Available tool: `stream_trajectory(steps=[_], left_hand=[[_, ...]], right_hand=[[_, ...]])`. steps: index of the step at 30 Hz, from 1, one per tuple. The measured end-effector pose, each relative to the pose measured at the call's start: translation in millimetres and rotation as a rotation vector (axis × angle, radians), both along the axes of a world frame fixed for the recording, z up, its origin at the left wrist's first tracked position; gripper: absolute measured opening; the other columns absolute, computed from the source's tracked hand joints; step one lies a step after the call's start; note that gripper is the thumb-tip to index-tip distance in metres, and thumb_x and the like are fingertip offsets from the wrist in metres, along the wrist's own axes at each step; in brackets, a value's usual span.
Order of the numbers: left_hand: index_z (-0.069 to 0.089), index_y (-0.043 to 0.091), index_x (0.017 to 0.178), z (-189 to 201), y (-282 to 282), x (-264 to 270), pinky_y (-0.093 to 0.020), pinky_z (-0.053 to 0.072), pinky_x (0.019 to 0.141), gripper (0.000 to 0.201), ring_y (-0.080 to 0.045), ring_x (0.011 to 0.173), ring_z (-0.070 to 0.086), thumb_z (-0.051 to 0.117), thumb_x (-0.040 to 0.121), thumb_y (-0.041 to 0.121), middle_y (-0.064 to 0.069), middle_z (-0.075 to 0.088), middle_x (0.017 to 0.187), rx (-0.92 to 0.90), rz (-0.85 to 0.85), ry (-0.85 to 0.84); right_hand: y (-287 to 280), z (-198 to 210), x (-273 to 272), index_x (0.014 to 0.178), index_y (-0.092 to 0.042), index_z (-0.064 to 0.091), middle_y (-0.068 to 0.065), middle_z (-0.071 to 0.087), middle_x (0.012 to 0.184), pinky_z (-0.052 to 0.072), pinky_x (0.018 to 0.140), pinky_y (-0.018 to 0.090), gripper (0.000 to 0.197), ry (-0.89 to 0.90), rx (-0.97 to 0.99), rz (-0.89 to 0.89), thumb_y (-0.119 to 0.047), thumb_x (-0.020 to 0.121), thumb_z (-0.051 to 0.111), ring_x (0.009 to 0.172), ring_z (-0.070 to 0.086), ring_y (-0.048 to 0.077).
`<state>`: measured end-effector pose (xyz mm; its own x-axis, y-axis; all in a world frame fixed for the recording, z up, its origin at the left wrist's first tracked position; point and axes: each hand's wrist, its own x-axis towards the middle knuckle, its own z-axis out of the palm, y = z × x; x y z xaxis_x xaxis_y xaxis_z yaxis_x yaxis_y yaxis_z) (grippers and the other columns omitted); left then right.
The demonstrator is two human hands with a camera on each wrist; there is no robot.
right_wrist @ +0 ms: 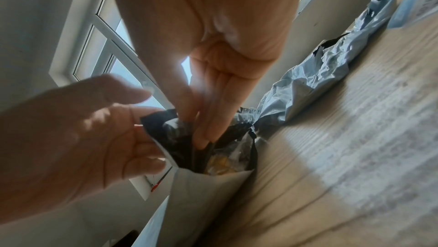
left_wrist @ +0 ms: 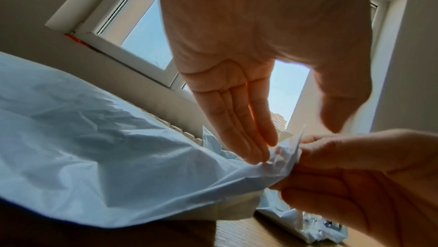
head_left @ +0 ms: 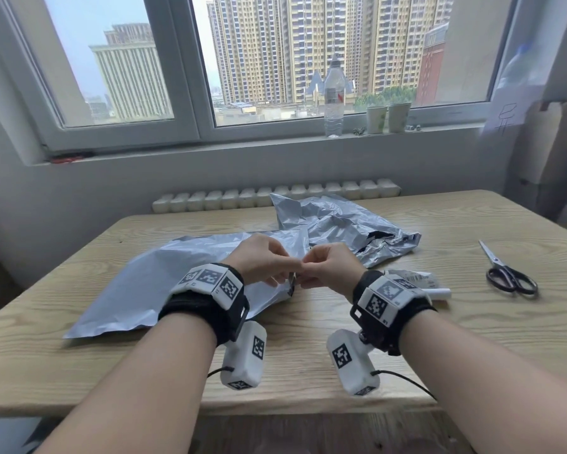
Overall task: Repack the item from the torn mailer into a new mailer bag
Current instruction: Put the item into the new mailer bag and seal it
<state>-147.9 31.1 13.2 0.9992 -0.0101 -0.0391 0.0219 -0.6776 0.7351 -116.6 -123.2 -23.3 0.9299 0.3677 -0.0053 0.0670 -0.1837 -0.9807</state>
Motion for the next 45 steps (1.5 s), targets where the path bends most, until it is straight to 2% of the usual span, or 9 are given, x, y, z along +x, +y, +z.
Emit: stream_trajectory(steps=[5,8,11,13,16,22,32,40,45], left_hand=[[0.072,0.013,0.072,2,-5,-1,-0.024,0.055,0.061,0.038,-0.009,0.060,0.067,0.085,0.061,0.047,-0.001,0.074,0.067,0.325,-0.012,-0.046],[0.072,0.007,0.071,7,-16,-4,-0.032,0.054,0.063,0.049,-0.014,0.062,0.062,0.082,0.059,0.054,-0.004,0.071,0.067,0.461,-0.015,-0.084],[0.068,0.012,0.073,11,-22,-4,-0.028,0.049,0.061,0.032,-0.017,0.076,0.062,0.082,0.066,0.040,-0.002,0.068,0.075,0.572,-0.001,-0.132],[0.071,0.013,0.078,14,-22,-3,-0.026,0.051,0.063,0.022,-0.017,0.079,0.065,0.081,0.067,0.029,0.001,0.065,0.071,0.610,0.009,-0.131],[0.075,0.013,0.079,15,-23,-2,-0.027,0.058,0.069,0.015,-0.016,0.075,0.067,0.081,0.067,0.020,0.006,0.060,0.060,0.610,0.015,-0.105],[0.077,0.014,0.080,16,-22,1,-0.030,0.061,0.072,0.014,-0.017,0.078,0.071,0.083,0.067,0.017,0.001,0.068,0.068,0.564,0.057,-0.087],[0.076,0.021,0.084,21,-19,6,-0.030,0.056,0.077,0.022,-0.022,0.089,0.066,0.061,0.069,0.013,-0.001,0.072,0.087,0.449,0.265,-0.124],[0.076,0.021,0.076,26,-6,5,-0.024,0.053,0.069,0.014,-0.016,0.082,0.065,0.071,0.071,0.009,0.003,0.071,0.082,0.436,0.227,-0.096],[0.073,0.024,0.074,23,-1,4,-0.026,0.054,0.068,0.017,-0.014,0.073,0.062,0.074,0.071,0.008,0.008,0.062,0.067,0.413,0.185,-0.049]], right_hand=[[-1,-1,0,0.071,-0.003,0.062,0.015,0.063,0.072,0.059,0.066,0.028,0.014,-0.005,-0.012,-0.004,0.004,0.081,0.068,0.066,0.064,0.022],[1,1,-1,0.068,-0.009,0.064,0.008,0.063,0.069,0.056,0.063,0.023,0.017,-0.067,-0.110,-0.045,0.000,0.081,0.068,0.063,0.061,0.016],[2,1,1,0.069,-0.004,0.062,0.018,0.063,0.075,0.058,0.071,0.034,0.017,-0.010,-0.042,-0.020,0.006,0.082,0.066,0.066,0.063,0.024],[1,1,1,0.070,-0.003,0.060,0.017,0.062,0.073,0.059,0.063,0.028,0.017,0.005,-0.039,-0.007,0.008,0.083,0.065,0.059,0.065,0.020],[0,0,1,0.069,-0.004,0.058,0.017,0.062,0.072,0.057,0.056,0.023,0.019,0.008,-0.071,-0.004,0.007,0.084,0.064,0.052,0.065,0.013],[1,1,7,0.070,-0.005,0.059,0.030,0.067,0.090,0.057,0.072,0.036,0.018,0.005,-0.122,-0.062,0.004,0.086,0.063,0.073,0.068,0.032],[-6,9,19,0.076,0.001,0.060,0.023,0.070,0.084,0.060,0.064,0.033,0.013,0.100,-0.086,-0.196,0.006,0.087,0.060,0.067,0.070,0.026],[-17,11,36,0.100,0.002,0.055,0.021,0.064,0.079,0.059,0.051,0.036,0.014,0.271,0.051,-0.400,0.011,0.092,0.046,0.055,0.064,0.026],[-34,15,39,0.111,0.014,0.053,0.027,0.069,0.089,0.056,0.071,0.037,0.023,0.419,0.214,-0.402,0.004,0.099,0.036,0.073,0.071,0.024]])
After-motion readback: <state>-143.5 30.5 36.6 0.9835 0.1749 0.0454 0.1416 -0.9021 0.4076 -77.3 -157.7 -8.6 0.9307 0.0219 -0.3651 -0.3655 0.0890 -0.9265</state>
